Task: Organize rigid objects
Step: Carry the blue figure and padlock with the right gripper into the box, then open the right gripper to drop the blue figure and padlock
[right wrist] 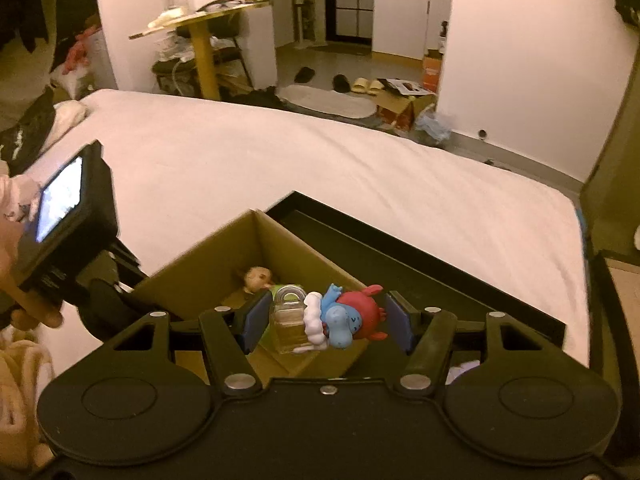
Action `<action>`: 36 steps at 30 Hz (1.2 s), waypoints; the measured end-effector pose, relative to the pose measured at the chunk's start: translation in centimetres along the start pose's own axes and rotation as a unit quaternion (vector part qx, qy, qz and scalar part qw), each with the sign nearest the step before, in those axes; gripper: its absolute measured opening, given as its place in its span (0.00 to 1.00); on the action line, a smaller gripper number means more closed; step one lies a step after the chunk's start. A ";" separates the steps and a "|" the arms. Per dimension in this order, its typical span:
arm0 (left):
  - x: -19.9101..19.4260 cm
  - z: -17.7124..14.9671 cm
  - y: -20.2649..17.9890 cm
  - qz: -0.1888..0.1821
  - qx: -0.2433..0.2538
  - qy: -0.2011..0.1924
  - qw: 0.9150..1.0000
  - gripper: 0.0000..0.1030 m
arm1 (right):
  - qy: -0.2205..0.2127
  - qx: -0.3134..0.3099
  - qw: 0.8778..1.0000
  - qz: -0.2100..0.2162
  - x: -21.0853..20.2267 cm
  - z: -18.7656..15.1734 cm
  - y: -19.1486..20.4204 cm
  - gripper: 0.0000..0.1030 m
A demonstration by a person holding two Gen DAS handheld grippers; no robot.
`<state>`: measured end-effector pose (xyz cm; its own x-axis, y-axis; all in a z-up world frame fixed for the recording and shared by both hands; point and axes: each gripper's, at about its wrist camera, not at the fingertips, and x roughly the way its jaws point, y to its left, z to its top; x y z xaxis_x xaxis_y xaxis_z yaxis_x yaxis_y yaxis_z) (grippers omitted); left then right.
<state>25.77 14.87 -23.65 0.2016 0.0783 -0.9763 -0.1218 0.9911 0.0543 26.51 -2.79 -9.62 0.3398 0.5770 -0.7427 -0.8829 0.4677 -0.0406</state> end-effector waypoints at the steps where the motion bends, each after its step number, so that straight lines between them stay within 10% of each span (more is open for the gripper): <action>1: 0.1 0.0 0.1 -0.001 -0.002 0.000 1.000 0.12 | 0.000 -0.003 1.000 0.004 0.1 0.1 0.3 0.59; 36: -0.1 -0.6 0.8 -0.018 -0.001 -0.012 1.000 0.12 | 0.049 -0.129 0.987 0.083 6.2 -0.2 6.4 0.59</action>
<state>25.08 15.60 -23.61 0.2291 0.0445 -0.9724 -0.1166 0.9930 0.0179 22.94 3.61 -14.65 0.1616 0.5578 -0.8141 -0.9812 0.1788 -0.0723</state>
